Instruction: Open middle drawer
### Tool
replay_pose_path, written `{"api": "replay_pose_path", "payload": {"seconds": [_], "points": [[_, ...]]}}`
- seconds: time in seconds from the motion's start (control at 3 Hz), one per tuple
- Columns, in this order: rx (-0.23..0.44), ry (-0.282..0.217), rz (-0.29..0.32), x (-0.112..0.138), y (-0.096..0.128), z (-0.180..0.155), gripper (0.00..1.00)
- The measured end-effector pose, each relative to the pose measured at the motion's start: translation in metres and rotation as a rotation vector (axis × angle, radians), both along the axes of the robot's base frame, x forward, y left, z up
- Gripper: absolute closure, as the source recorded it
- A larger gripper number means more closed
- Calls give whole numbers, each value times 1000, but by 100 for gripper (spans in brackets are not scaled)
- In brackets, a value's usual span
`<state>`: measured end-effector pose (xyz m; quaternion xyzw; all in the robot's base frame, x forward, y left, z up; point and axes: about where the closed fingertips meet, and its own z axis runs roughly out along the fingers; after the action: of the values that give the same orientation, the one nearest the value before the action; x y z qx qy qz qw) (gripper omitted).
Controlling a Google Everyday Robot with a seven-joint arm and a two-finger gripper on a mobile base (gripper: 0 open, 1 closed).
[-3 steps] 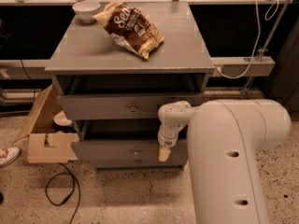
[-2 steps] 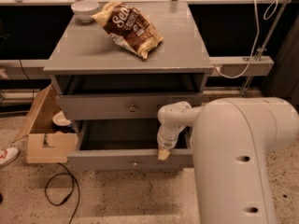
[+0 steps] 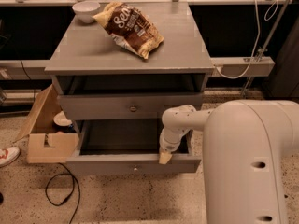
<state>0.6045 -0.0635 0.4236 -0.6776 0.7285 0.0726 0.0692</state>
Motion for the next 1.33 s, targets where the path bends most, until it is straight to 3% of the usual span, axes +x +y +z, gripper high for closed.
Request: {"api": "replay_pose_path", "payload": {"seconds": [0.33, 0.67, 1.33], "points": [[52, -22, -16, -17, -7, -2, 100], [178, -38, -22, -57, 1, -11, 81], [178, -37, -22, -57, 1, -11, 35]]}}
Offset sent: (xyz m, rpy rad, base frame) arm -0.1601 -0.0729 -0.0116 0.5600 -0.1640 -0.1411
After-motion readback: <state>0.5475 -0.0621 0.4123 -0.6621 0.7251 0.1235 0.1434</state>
